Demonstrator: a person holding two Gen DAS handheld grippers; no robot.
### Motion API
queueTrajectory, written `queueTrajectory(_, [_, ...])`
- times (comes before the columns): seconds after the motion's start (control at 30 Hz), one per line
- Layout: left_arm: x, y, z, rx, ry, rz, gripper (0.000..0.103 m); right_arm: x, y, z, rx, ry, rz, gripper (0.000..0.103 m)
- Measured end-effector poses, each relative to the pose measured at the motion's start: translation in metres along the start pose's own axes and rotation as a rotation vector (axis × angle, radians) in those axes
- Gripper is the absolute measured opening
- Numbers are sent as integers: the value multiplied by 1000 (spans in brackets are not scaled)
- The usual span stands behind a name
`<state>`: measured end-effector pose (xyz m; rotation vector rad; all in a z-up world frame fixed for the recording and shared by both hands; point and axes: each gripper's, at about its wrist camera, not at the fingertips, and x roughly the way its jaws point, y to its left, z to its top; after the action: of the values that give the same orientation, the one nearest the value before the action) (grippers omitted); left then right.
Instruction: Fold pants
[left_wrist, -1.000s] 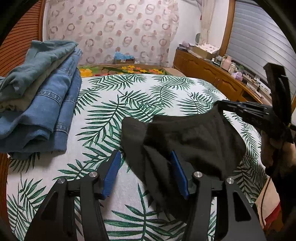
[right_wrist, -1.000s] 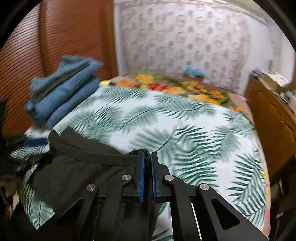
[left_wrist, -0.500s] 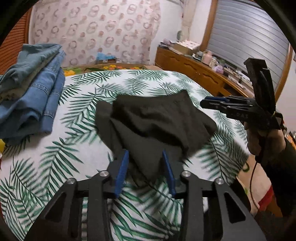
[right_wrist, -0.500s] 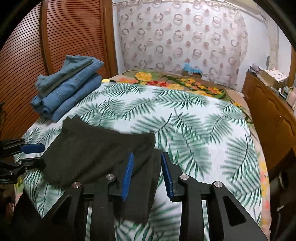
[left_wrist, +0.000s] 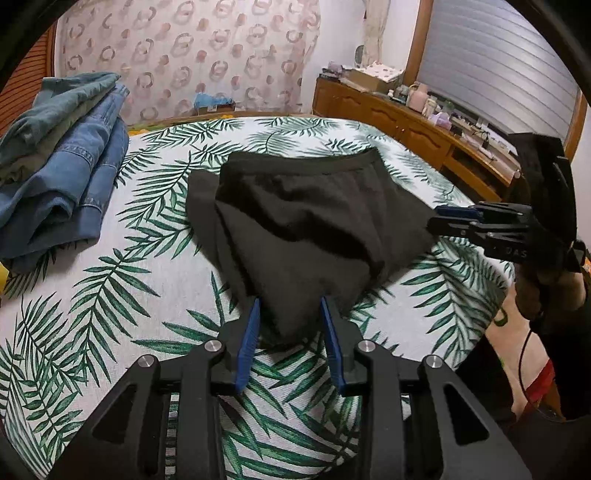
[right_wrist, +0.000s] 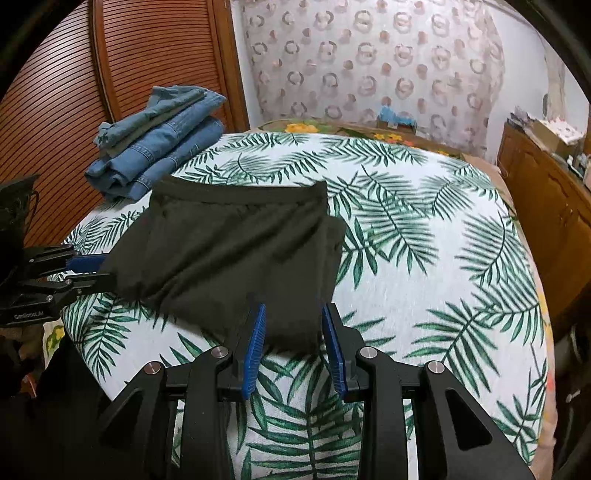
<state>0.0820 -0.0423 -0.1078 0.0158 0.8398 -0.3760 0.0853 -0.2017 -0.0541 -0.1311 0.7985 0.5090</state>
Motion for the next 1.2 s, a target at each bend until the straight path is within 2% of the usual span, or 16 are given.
queueTrajectory(0.1, [0,-1,0,13,-10,8,33,3,-1,0,11,7,10,32])
queueTrajectory(0.13, [0,-1,1,15,-14,6,26,3,-1,0,12,7,15,32])
queueTrajectory(0.17, [-1,-1,1,20,-19,5,24,3,-1,1,11,6,22,32])
queueTrajectory(0.23, [-6,1,2,19,-40,17,13,2,-1,0,5,8,44,19])
queueTrajectory(0.27, [-9,3,3,10,-52,19,12,1,-1,0,-1,9,44,17])
queueTrajectory(0.3, [-13,6,3,-3,-67,21,9,1,-2,0,-13,10,11,6])
queueTrajectory(0.33, [-19,9,5,-9,-81,20,8,0,-3,1,-21,13,-6,5])
queueTrajectory(0.6, [-39,13,3,-19,-105,-4,7,-32,-3,-2,-23,-47,-3,4])
queueTrajectory(0.87, [-47,17,-11,-31,-95,-8,7,-48,10,-15,-53,-53,-20,4])
queueTrajectory(1.2, [-54,4,-12,-5,-81,-8,7,-50,14,-18,-43,-25,11,4])
